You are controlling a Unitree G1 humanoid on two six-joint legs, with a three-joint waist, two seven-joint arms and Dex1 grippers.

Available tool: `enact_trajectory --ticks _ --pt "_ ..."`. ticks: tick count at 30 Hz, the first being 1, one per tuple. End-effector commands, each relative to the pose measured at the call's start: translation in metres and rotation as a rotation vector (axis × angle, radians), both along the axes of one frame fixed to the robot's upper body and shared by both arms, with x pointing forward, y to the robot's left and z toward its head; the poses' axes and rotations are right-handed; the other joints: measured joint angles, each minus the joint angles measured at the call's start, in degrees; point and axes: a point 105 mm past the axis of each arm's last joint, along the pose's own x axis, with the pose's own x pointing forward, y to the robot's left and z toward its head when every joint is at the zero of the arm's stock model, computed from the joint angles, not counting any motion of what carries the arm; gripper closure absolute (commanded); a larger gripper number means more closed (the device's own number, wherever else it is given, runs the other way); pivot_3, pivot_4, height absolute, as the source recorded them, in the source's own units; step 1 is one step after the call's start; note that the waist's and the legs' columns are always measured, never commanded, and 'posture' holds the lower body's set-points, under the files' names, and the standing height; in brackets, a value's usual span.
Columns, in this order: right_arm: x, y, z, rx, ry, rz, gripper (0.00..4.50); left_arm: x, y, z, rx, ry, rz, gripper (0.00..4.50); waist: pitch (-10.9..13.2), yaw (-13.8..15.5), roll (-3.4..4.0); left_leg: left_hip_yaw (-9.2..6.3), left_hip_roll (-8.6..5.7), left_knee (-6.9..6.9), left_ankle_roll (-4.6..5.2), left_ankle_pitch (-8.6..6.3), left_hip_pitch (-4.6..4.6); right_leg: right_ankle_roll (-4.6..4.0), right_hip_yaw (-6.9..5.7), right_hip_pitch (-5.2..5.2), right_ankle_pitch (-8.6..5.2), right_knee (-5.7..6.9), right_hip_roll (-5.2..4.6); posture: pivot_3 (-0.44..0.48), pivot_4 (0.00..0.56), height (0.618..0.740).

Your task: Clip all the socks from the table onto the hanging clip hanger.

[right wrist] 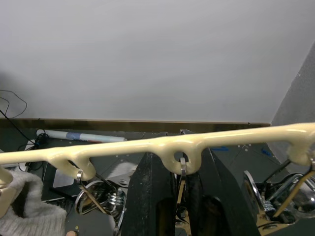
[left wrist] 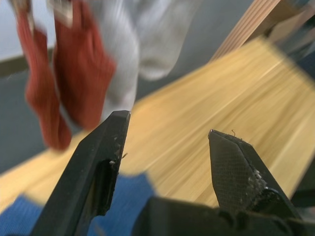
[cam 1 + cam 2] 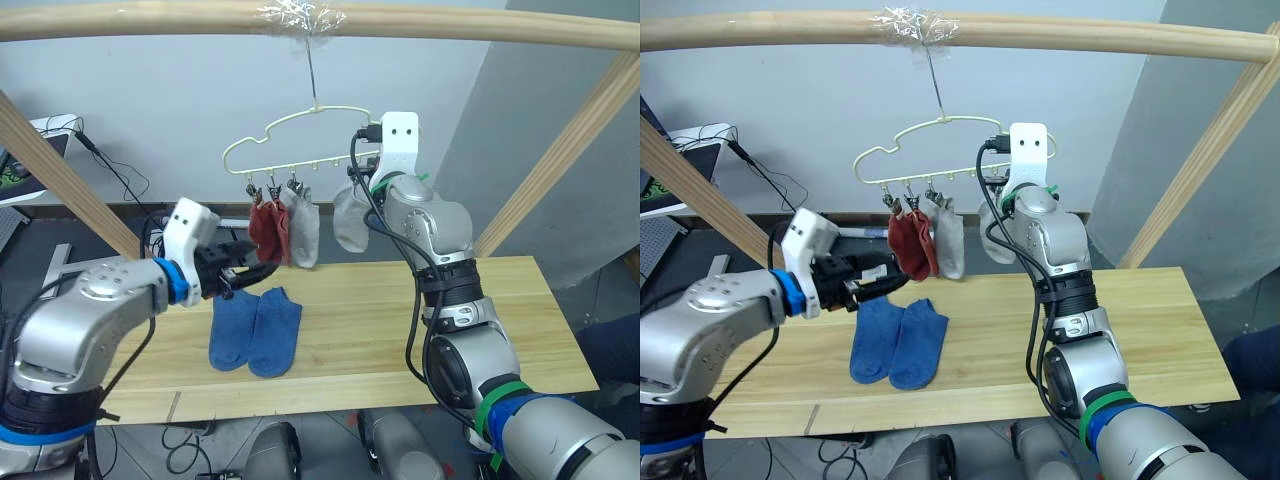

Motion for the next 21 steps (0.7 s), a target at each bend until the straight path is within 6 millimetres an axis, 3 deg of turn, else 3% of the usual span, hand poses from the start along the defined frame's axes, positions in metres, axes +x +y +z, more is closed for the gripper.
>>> enact_trajectory --ticks 1,10,21 --pt "-0.005 0.001 0.02 0.022 -0.065 0.007 4.49 0.006 0.002 -0.021 0.051 -0.009 0.055 1.58 0.0 0.01 0.0 0.01 -0.01 0.0 0.0 0.0 0.0 0.0 0.0 0.0 0.0 0.0 0.0 -0.192 0.197 0.74" --pt "-0.006 0.002 0.023 0.027 -0.07 0.012 4.49 0.032 -0.001 -0.084 0.109 0.074 0.185 1.58 -0.01 0.0 -0.01 0.04 -0.03 0.02 0.01 0.0 0.0 0.0 -0.02 0.0 0.0 0.02 -0.01 -0.207 0.195 0.74" --pt "-0.008 0.0 0.024 0.029 -0.069 0.009 4.49 0.053 0.002 -0.126 0.125 0.191 0.301 1.58 -0.02 -0.09 -0.02 0.06 -0.02 0.02 0.01 0.0 0.0 0.0 -0.06 -0.01 0.0 0.06 -0.21 -0.218 0.2 0.74"
